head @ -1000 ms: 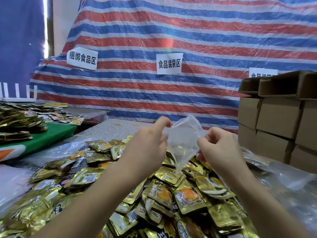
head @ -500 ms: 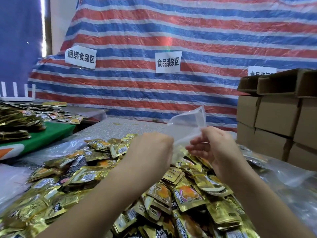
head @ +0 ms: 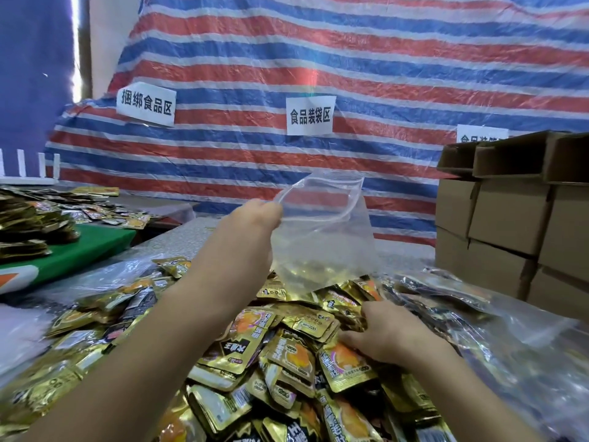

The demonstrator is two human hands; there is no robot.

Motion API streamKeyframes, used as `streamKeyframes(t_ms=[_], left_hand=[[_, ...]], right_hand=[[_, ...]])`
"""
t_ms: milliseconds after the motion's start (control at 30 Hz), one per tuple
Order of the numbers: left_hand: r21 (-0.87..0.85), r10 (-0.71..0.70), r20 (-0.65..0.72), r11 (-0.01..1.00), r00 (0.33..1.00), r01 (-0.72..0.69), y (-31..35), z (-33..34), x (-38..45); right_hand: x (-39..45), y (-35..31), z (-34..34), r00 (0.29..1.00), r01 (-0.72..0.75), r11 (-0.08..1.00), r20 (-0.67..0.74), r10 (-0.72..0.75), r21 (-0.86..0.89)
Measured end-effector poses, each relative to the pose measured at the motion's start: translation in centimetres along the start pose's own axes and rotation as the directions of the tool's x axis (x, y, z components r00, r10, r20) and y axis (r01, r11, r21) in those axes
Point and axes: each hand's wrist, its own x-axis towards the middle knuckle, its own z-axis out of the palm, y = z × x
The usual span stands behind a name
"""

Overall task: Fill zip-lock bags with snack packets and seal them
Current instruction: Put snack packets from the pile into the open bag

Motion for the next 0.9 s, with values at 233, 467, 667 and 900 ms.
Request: streamKeyframes(t_ms=[233, 467, 667, 900], left_hand=[[0.022, 0.015, 0.07, 1.0, 0.997, -0.016, 0.6, -1.7, 0.1], [0.095, -0.004, 0.304, 0.995, 0.953, -0.026, 1.4, -1.7, -0.1], [0.108, 0.002, 0.309, 0.993, 0.951, -0.037, 1.1, -1.9, 0.1], [0.117, 0.072, 0.389, 0.985, 0.918, -0.127, 1.1, -1.8, -0.1]], right_hand=[[0.5, 0.5, -0.4, 1.0, 0.002, 0.999, -0.009, -0.001, 0.05], [-0.1, 1.2, -0.8, 0.995, 0.034, 0.997, -0.093, -0.041, -0.074], [-2.2, 2.6, -7.1, 0.928, 0.177, 0.82, -0.37, 0.045, 0.545], [-4.8, 2.4, -10.3, 0.776, 0.606, -0.264, -0.631, -0.011, 0.75]])
